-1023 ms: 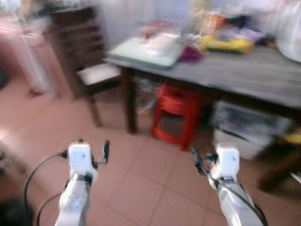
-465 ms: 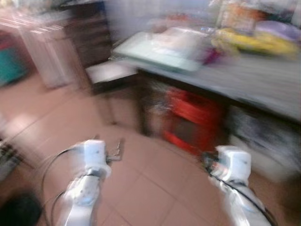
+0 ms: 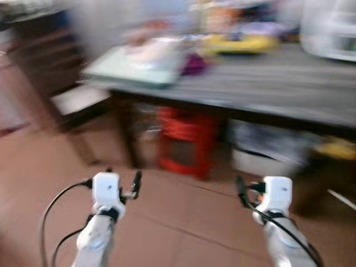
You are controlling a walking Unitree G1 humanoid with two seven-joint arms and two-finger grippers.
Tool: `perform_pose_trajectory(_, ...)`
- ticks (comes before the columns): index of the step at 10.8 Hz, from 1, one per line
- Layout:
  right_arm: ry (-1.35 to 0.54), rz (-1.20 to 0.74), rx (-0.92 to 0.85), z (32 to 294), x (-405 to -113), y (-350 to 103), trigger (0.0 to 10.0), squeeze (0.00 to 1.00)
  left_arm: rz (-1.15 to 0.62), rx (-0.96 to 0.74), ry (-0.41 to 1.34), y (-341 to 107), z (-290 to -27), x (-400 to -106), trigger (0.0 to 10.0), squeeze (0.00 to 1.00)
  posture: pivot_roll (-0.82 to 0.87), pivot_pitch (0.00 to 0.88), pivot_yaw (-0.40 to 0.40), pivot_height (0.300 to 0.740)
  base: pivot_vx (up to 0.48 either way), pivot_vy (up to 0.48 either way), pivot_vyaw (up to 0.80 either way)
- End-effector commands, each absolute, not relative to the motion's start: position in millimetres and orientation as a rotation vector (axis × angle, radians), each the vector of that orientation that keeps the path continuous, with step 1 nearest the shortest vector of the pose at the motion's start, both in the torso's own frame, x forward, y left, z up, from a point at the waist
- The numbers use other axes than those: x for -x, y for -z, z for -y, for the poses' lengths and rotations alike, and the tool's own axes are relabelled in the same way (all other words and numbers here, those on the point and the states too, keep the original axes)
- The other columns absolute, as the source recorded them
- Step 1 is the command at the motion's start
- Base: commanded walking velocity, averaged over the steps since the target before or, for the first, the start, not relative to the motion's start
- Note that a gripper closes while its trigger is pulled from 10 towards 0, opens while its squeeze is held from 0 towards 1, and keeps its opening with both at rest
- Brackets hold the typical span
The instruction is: Setting the table
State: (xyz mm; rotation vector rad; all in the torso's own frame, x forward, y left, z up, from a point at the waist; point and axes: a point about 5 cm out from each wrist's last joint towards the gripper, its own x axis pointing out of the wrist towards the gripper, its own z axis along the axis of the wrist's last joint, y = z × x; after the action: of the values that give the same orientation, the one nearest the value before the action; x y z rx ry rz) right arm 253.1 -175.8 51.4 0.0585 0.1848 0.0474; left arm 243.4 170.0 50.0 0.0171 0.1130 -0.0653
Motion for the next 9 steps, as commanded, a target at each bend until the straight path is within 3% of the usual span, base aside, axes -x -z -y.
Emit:
perform_pose_trajectory(1, -0.081, -0.168, -0.057, 167.2, -256.6, -55.8, 10.0, 0.0, -0.121, -0.025, 0.049, -50.1, -178.3, -241.8, 10.0, 0.0, -0.02, 0.115, 0.051, 0.74, 0.0, 0.0, -0.8)
perform_pose_trajectory(5, -0.076, -0.169, -0.066, 165.8, -256.8, -54.9, 10.0, 0.0, -0.129, -0.048, 0.077, -50.4, -179.0, -243.1, 10.0, 0.0, -0.02, 0.116, 0.062, 0.74, 0.0, 0.0, -0.74)
perform_pose_trajectory(7, -0.074, -0.163, -0.063, 166.4, -257.6, -55.5, 10.0, 0.0, -0.117, -0.061, 0.095, -52.9, -178.6, -244.6, 10.0, 0.0, -0.02, 0.112, 0.066, 0.74, 0.0, 0.0, 0.0)
perform_pose_trajectory(9, -0.077, -0.157, -0.063, 165.2, -259.6, -56.5, 10.0, 0.0, -0.107, -0.054, 0.114, -55.4, -177.0, -245.6, 10.0, 0.0, -0.02, 0.107, 0.066, 0.74, 0.0, -0.397, 0.0)
